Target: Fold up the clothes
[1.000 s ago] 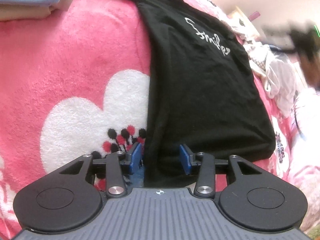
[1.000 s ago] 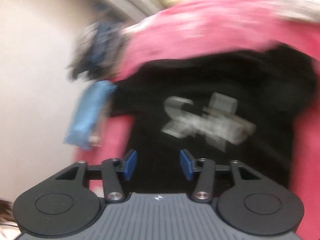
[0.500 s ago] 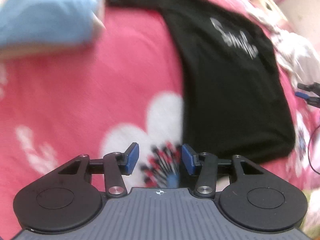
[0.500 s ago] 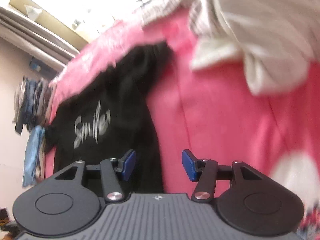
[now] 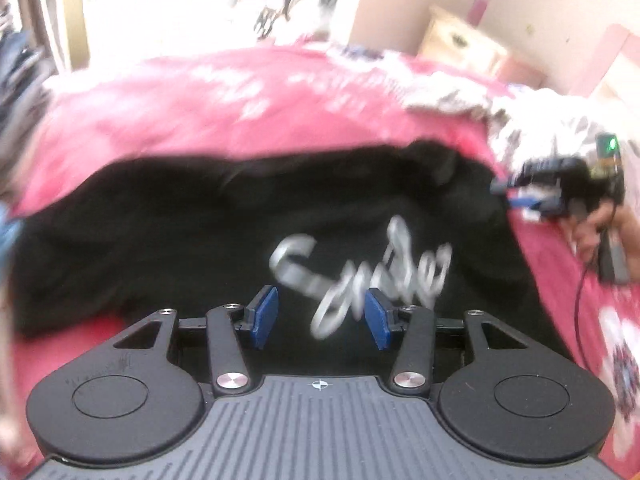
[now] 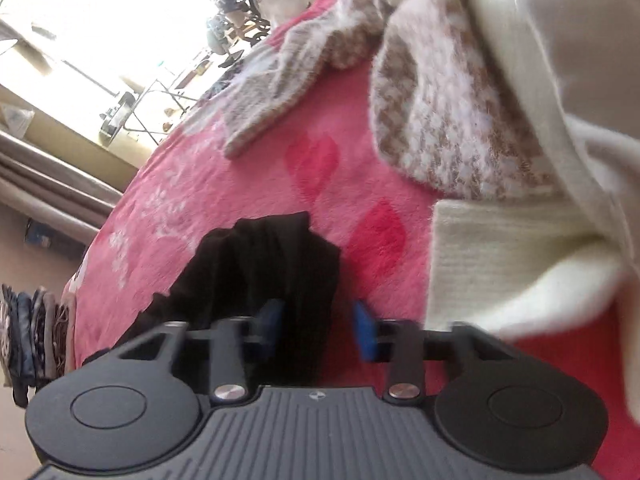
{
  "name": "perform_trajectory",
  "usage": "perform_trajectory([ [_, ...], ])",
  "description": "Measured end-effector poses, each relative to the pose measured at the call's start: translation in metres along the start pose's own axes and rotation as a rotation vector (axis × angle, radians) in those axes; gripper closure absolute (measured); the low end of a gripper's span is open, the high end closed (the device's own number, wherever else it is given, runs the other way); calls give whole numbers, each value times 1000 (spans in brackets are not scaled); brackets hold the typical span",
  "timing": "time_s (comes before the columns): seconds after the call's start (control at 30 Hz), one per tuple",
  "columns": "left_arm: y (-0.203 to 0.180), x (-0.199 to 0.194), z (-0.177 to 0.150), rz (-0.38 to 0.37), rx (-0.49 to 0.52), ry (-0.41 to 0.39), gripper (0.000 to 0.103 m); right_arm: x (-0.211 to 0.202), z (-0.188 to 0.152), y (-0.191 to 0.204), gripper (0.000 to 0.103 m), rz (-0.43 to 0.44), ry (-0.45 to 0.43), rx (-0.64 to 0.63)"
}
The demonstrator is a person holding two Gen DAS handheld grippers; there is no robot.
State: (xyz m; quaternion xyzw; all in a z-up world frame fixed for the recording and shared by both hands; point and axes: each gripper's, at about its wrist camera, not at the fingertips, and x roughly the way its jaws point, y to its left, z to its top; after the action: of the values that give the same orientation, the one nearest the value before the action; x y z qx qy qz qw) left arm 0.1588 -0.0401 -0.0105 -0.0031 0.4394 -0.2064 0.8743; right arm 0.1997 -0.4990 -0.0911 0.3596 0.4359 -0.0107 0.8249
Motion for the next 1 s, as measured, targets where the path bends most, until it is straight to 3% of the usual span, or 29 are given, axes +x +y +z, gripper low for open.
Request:
perform_trajectory([
  [0.03,-4,12,4,-1,-18,-18,55,-2,1,0,100,3,-18,-7],
  [0.1,-11,36,12,-1,-61,-47,56,-8,3,2,101,7,-65,-39],
  [0.23,-9,67,22,30,-118,-58,57,-41,-2,56,101,48,-208,-311],
  [0.33,2,72,26,18,-161,-62,57,-50,-35,114,101,127,-226,-651],
  [0.43,9,76,28,16,-180,-63,57,-35,-106,158,99,120,-161,-1090],
  [0.5,13,82,27,14,-189,-51,57,-19,-161,168,83,74,-120,-1374],
  [0.53,14,84,26,16,-191,-46,57,-14,-185,166,69,55,-107,-1480],
  [0.57,15,86,24,20,-192,-42,57,-12,-203,162,66,48,-98,-1549],
  [0.6,16,87,23,21,-190,-41,57,-12,-216,157,66,49,-89,-1590],
  [0.7,18,89,19,19,-180,-44,57,-28,-225,146,62,96,-66,-1548],
  [0.8,20,92,18,22,-167,-52,57,-46,-201,136,55,106,-100,-1405],
  [1.0,22,100,18,38,-162,-58,57,-31,-146,124,54,-6,-163,-1256],
])
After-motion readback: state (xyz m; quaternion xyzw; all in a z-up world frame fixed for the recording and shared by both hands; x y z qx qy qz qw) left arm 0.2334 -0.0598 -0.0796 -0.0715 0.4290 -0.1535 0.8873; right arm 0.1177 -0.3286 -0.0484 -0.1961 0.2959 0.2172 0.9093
